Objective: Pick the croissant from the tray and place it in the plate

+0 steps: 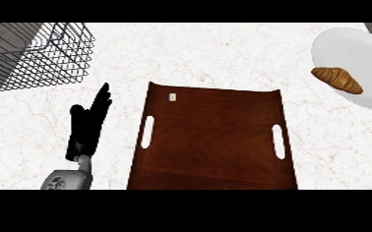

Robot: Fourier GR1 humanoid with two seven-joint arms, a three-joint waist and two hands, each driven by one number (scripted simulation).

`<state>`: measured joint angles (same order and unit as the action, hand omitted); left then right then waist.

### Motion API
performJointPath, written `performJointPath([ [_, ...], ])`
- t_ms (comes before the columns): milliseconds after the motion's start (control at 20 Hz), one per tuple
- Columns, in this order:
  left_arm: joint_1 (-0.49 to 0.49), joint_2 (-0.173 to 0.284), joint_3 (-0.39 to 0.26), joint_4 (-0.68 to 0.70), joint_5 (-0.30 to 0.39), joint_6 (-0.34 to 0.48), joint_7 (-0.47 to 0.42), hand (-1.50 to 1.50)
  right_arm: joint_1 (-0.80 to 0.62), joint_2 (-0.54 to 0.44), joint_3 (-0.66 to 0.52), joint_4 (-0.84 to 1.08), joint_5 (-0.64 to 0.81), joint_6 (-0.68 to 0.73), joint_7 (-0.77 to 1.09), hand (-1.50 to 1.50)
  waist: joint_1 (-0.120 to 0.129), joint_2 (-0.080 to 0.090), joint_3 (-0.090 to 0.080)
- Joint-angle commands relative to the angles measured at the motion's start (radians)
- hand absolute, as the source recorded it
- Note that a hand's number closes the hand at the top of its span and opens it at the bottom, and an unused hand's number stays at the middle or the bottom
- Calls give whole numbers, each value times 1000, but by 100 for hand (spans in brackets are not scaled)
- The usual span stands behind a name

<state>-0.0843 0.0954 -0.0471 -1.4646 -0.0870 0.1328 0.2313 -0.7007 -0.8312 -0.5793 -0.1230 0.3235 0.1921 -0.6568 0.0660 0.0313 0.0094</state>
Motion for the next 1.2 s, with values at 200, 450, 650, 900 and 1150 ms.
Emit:
performJointPath([
  [200, -3, -7, 0, -1, 2, 0, -4, 0, 66, 8, -10, 0, -2, -61, -48, -150, -2, 2, 2],
  [450, 3, 2, 6, 22, -12, 5, -27, 0, 75, -52, -32, 3, -21, -6, -36, -150, -9, 1, 1],
  [650, -37, -11, 6, 35, -10, 12, 6, 0, 87, -44, -49, 5, -34, -42, -43, -150, -9, 5, 3],
  [900, -12, 11, 14, -14, 11, -15, 17, 0, 110, -76, -71, 15, -49, -84, -9, -150, -1, 0, 3],
  [1150, -17, 2, 14, 17, 10, -15, -6, 0, 95, -92, -69, 5, -46, -74, 12, -150, 3, 3, 3],
])
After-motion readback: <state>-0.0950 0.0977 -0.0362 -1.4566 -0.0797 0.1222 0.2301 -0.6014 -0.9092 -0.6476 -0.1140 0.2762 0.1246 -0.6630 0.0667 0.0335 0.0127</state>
